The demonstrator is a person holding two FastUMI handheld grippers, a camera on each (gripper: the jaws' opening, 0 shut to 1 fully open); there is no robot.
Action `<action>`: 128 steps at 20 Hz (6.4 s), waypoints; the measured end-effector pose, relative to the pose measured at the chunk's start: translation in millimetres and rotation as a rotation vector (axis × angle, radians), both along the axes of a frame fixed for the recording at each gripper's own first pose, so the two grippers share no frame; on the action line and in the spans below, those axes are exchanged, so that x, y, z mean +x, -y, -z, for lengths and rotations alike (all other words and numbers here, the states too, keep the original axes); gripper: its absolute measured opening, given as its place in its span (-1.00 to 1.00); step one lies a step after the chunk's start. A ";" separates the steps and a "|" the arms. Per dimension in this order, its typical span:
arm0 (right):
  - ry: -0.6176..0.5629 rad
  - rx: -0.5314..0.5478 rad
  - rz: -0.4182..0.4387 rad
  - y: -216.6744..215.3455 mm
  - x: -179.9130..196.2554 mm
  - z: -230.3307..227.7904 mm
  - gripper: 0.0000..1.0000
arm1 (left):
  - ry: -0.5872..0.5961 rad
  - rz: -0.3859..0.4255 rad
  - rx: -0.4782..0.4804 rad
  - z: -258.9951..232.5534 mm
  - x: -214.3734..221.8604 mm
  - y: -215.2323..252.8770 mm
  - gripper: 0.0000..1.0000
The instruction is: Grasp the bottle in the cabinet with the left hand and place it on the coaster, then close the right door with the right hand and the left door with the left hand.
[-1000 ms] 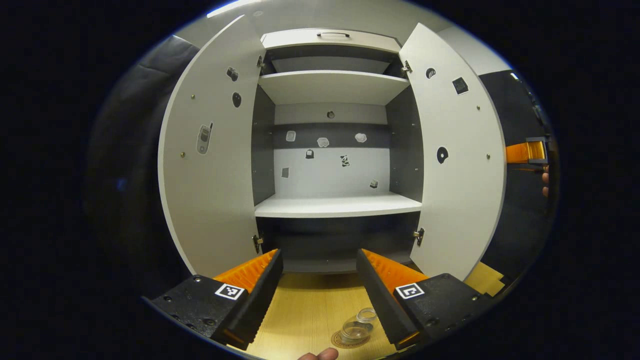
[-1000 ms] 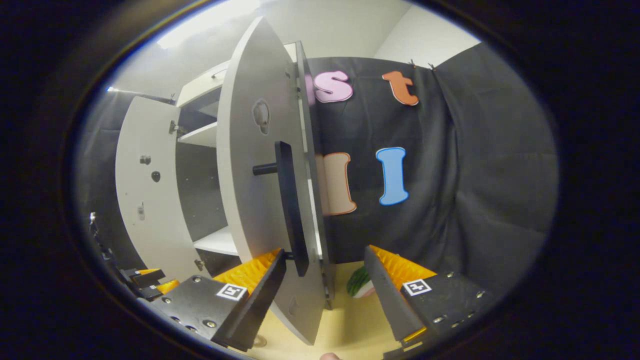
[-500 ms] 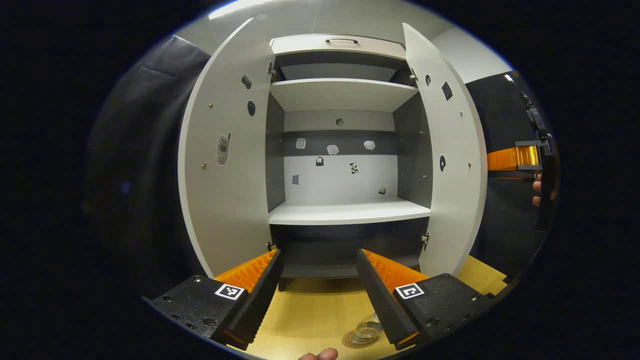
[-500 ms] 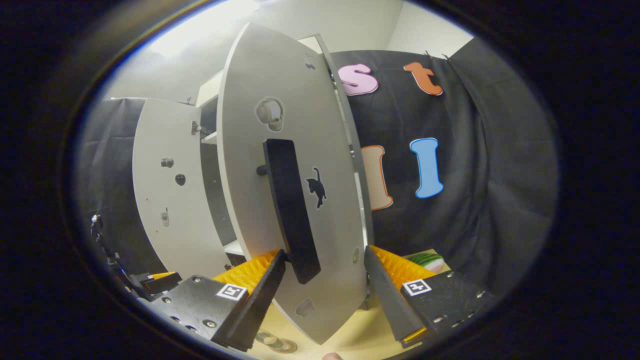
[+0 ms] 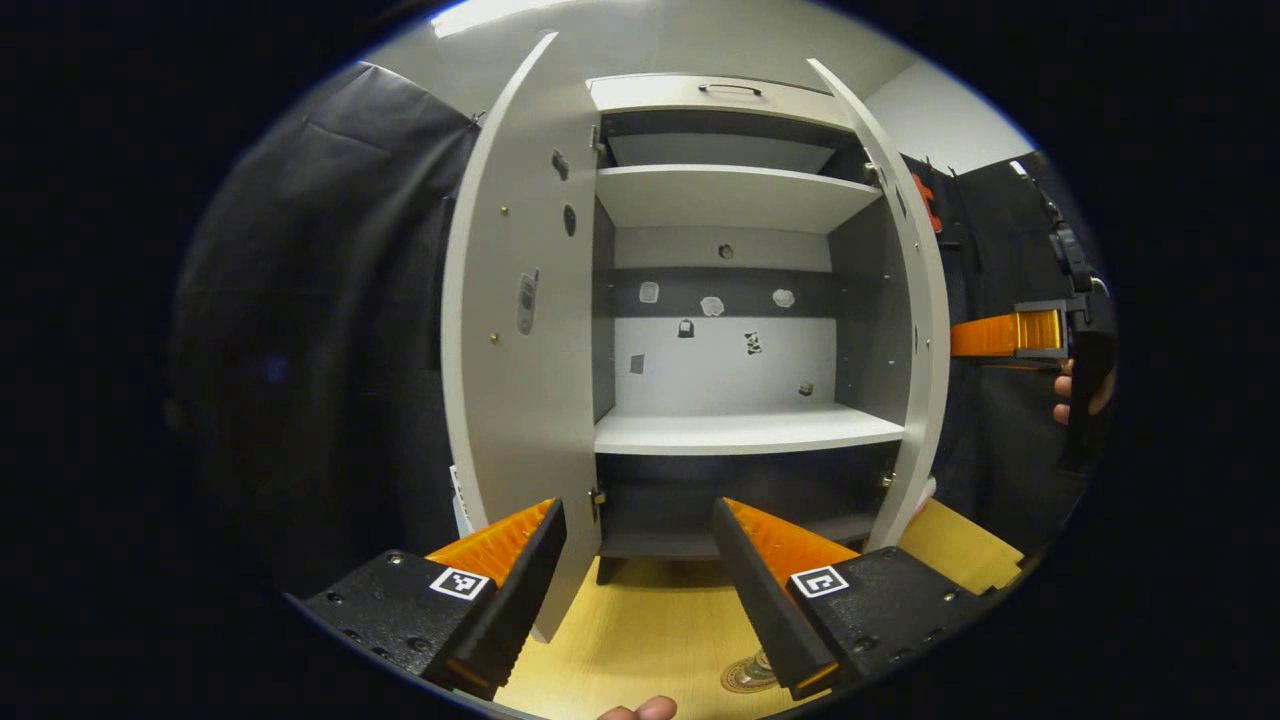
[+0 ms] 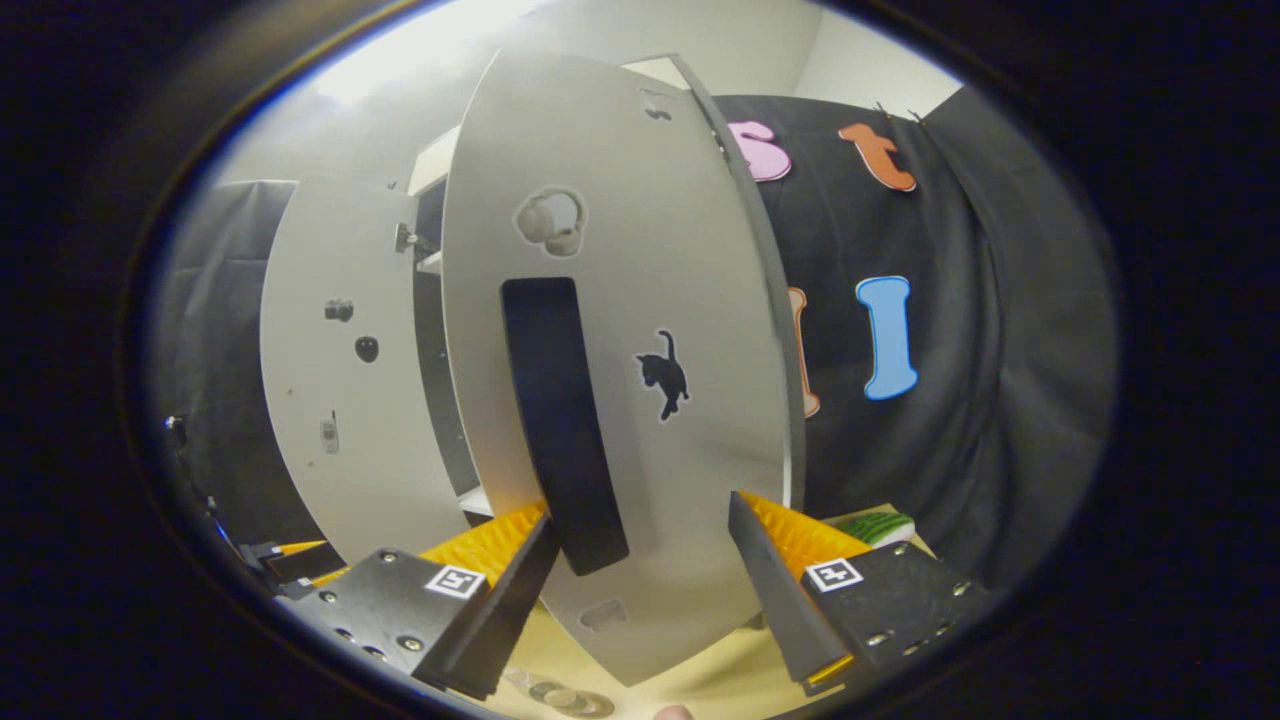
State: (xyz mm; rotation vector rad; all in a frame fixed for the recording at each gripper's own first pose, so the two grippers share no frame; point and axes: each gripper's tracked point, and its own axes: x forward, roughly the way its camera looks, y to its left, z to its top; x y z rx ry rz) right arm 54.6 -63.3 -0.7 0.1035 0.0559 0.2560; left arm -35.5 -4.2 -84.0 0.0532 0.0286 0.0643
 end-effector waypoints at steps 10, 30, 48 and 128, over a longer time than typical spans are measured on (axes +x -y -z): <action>0.033 -0.050 0.030 -56.0 49.5 1.8 1.00 | -0.004 -0.087 -0.116 -24.1 -8.3 -77.1 0.87; 0.093 -0.108 0.193 -106.3 106.9 6.5 1.00 | 0.039 -0.044 -0.148 -85.2 18.1 -181.4 0.88; 0.078 -0.106 0.256 -107.3 109.5 7.7 1.00 | 0.035 0.171 -0.070 -106.7 39.9 -144.5 0.87; 0.048 -0.020 0.176 -35.7 -86.8 -6.2 0.94 | 0.056 0.126 -0.070 -132.4 -20.5 10.3 0.93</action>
